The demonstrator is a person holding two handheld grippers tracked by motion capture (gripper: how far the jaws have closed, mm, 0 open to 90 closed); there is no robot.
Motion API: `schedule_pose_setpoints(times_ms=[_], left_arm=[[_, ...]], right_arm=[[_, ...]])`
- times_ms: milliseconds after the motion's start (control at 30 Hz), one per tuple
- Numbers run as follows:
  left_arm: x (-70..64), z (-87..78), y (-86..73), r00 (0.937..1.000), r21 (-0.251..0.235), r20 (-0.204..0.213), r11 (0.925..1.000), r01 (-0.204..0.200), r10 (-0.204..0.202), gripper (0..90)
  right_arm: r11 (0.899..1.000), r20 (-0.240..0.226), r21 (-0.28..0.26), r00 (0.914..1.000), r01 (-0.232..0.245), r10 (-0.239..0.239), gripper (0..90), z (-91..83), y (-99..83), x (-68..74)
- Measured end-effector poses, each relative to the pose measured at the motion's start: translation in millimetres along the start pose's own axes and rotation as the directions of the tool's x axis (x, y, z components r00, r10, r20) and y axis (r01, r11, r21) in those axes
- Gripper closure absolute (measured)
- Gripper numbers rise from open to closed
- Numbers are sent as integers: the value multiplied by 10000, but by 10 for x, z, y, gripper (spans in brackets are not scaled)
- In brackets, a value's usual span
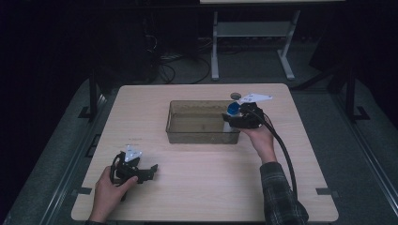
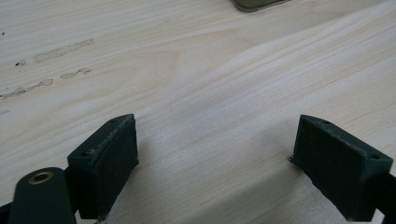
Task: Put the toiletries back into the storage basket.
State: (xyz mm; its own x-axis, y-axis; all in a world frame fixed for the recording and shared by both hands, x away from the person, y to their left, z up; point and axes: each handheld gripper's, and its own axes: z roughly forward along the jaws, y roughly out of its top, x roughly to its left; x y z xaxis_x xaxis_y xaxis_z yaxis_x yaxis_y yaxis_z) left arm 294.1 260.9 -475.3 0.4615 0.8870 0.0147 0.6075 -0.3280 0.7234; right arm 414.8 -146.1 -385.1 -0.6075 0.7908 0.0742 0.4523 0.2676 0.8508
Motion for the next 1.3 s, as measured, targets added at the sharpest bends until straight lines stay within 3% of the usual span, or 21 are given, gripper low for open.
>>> schedule_pose_setpoints(times_ms=[200, 367, 567, 767, 867, 967, 1300], left_arm=[[-1, 0, 0, 10000, -4, 0, 10000, 14, -14, 124], [-1, 0, 0, 10000, -2, -2, 10000, 11, -11, 124], [-1, 0, 0, 10000, -4, 1, 10000, 9, -9, 124], [-3, -2, -1, 10000, 16, -9, 10000, 25, -25, 125], [-4, -2, -1, 10000, 10, -15, 10000, 29, -29, 124], [-3, -1, -1, 10000, -2, -12, 10000, 25, -25, 124], [-5, 1, -1, 10000, -31, -12, 10000, 57, -57, 124]], right_arm=[[10000, -149, 96, 9999, 19, -18, 332, -7, 0, -10], [9993, -351, 320, 9992, -201, 212, 192, -6, 7, -7], [9993, -194, 358, 9997, -132, 139, 141, -51, 27, 6], [9990, -379, 214, 9985, -381, 388, 93, -164, 36, -15], [9979, -162, 589, 9995, -268, 278, 18, -209, 17, -20], [9967, -197, 740, 9992, -330, 345, 10, -226, 0, -25], [9983, 61, 408, 9991, -417, 415, 10, -435, -205, -53]])
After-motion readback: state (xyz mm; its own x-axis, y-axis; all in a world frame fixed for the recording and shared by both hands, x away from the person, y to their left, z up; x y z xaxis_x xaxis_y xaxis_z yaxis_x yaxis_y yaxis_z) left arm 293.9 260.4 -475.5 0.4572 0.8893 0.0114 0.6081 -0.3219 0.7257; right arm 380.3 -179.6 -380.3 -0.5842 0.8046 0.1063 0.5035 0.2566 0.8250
